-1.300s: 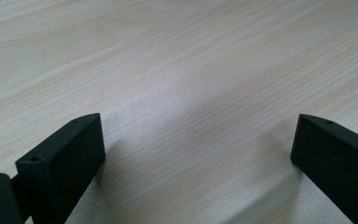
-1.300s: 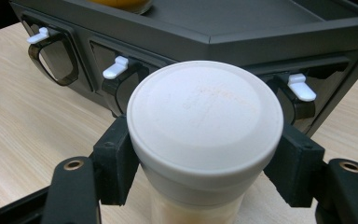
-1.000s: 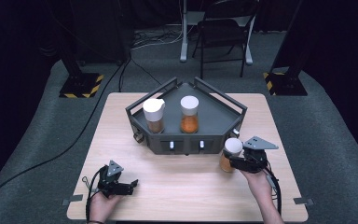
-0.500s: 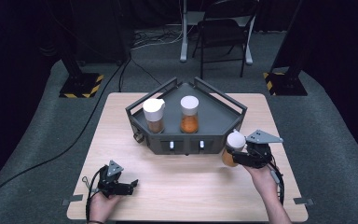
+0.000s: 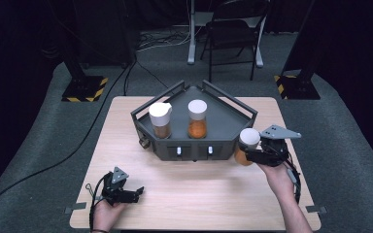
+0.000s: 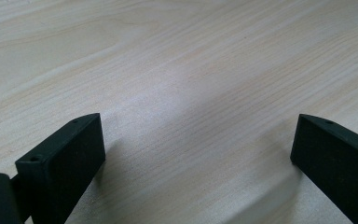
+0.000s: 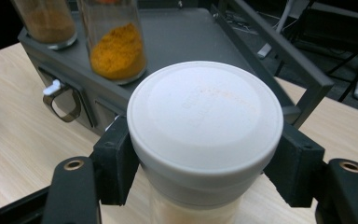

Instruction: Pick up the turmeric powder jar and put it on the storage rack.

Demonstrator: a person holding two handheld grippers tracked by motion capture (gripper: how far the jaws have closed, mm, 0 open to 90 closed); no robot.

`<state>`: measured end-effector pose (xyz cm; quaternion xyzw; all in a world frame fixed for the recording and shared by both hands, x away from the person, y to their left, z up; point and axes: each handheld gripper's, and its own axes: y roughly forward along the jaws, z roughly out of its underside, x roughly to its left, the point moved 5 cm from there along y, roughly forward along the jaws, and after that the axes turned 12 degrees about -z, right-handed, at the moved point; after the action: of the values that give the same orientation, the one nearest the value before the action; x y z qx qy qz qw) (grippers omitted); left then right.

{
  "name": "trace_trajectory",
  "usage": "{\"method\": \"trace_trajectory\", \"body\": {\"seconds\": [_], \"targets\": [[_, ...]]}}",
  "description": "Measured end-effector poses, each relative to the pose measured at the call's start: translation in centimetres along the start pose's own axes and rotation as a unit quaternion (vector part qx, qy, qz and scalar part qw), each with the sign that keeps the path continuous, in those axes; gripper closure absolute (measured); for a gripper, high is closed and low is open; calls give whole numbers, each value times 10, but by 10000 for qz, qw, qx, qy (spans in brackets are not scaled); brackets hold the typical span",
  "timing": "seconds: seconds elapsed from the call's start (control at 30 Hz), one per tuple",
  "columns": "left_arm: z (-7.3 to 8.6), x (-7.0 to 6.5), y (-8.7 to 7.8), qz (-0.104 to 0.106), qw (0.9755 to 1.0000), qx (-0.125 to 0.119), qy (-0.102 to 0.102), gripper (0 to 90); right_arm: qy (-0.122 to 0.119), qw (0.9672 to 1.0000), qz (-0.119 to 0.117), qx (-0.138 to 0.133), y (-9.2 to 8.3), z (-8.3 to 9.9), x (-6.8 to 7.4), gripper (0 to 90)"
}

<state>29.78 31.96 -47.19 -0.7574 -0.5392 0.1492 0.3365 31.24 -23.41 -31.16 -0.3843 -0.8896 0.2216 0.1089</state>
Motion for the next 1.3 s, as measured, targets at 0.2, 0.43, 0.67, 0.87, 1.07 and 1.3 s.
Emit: {"method": "trace_trajectory", "body": {"seconds": [0.2, 0.43, 0.67, 0.87, 1.07, 1.3], "targets": [[0, 0, 0, 1, 10000, 1, -1, 27, -65, 9999, 84, -51, -4, -12, 0, 331], [0, 0, 0, 3, 10000, 0, -1, 26, -123, 9996, 211, -128, -8, -23, -1, 331], [0, 0, 0, 3, 10000, 1, -2, 26, -161, 9992, 308, -184, -5, -34, -2, 331], [0, 0, 0, 3, 10000, 0, -2, 27, -197, 9988, 404, -214, 1, -44, 0, 331], [0, 0, 0, 2, 10000, 1, -3, 26, -139, 9983, 444, -355, 8, -49, 1, 331], [0, 0, 0, 4, 10000, 0, -3, 27, -93, 9978, 429, -487, 21, -56, 1, 332]]}}
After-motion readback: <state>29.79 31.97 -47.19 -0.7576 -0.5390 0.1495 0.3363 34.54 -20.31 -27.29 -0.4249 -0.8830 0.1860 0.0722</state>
